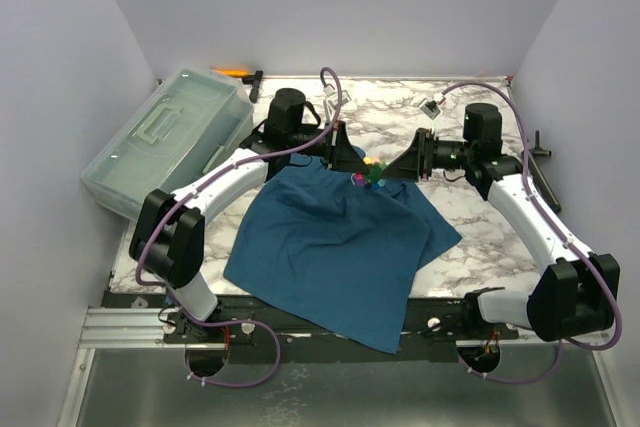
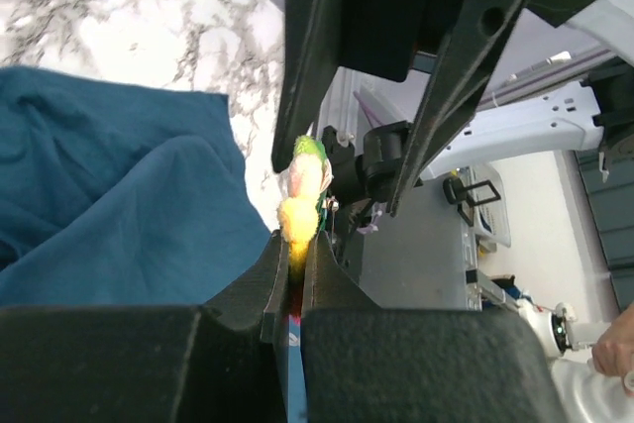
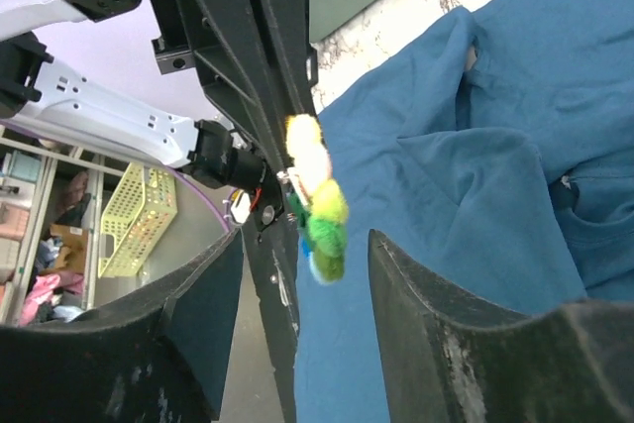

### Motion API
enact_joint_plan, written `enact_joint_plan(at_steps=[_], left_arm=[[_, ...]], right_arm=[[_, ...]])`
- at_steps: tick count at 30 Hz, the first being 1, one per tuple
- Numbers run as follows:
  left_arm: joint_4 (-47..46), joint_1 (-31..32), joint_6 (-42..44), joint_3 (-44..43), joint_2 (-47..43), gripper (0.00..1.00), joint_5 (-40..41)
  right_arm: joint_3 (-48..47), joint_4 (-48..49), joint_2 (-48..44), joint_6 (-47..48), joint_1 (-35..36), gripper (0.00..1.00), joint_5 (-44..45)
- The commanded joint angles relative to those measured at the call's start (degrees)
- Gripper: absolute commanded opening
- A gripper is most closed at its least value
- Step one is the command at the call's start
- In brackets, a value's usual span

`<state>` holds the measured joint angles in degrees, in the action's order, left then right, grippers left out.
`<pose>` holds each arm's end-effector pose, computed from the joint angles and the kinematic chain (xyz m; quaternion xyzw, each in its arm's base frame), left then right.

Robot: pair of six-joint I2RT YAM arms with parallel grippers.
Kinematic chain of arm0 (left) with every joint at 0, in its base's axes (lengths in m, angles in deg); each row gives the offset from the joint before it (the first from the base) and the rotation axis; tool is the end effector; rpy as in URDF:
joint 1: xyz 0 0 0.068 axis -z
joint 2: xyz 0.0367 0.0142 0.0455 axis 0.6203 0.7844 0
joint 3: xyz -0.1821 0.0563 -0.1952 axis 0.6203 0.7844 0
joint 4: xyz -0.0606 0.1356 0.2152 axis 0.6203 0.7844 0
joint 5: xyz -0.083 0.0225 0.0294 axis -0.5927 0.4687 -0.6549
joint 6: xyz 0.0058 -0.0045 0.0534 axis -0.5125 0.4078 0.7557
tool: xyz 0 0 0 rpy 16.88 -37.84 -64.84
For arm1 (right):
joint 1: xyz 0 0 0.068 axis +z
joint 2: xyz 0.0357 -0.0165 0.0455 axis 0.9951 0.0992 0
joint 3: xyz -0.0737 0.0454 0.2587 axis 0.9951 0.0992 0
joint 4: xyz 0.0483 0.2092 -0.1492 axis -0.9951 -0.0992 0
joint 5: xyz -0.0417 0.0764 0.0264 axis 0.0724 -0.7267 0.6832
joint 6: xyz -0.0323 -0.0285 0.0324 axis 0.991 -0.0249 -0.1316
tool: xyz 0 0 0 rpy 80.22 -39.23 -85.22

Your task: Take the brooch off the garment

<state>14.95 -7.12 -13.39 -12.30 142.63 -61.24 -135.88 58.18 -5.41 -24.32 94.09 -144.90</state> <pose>0.3091 -0.2237 0.3150 0.2950 0.6877 -0.6229 0.2282 0.2647 0.0784 0.3144 -0.2123 0.7425 0.5589 0.3021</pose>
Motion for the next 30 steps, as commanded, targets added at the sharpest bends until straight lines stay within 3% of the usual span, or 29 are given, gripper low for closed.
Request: enact_joint_plan(at_steps=[1,6,10,14,18,25,30], left_arm=[[18.05,-1.62,11.54,-1.86,-4.57,0.00,4.52],[42.53,-3.24,27.96,-4.24,-8.89,0.00,13.41],[62.68,-3.38,41.57,-8.60,-9.37,0.00,26.22],[76.60,-4.65,49.67,-10.38,-9.14,0.00,40.33],[82.93,-9.28,52.39,-9.04,-11.98,0.00,47.22],[88.11,-9.73,53.94,-1.47,-17.35,0.00,69.57],[90.25,-9.87,54.67,4.72,-21.47,0.00,80.93]], right_arm=[[-2.05,-3.19,1.12,1.79,0.15,0.59,0.27],[-3.12,-5.46,1.38,3.70,0.15,0.70,1.57],[-4.87,-9.28,2.60,7.49,0.15,0.74,2.60],[-6.56,-12.42,4.21,11.08,0.15,0.75,3.29],[-7.84,-13.29,6.09,12.75,0.15,0.76,3.15],[-11.13,-14.53,9.95,15.34,0.15,0.76,3.17],[-14.05,-16.79,12.73,18.24,0.15,0.77,3.02]])
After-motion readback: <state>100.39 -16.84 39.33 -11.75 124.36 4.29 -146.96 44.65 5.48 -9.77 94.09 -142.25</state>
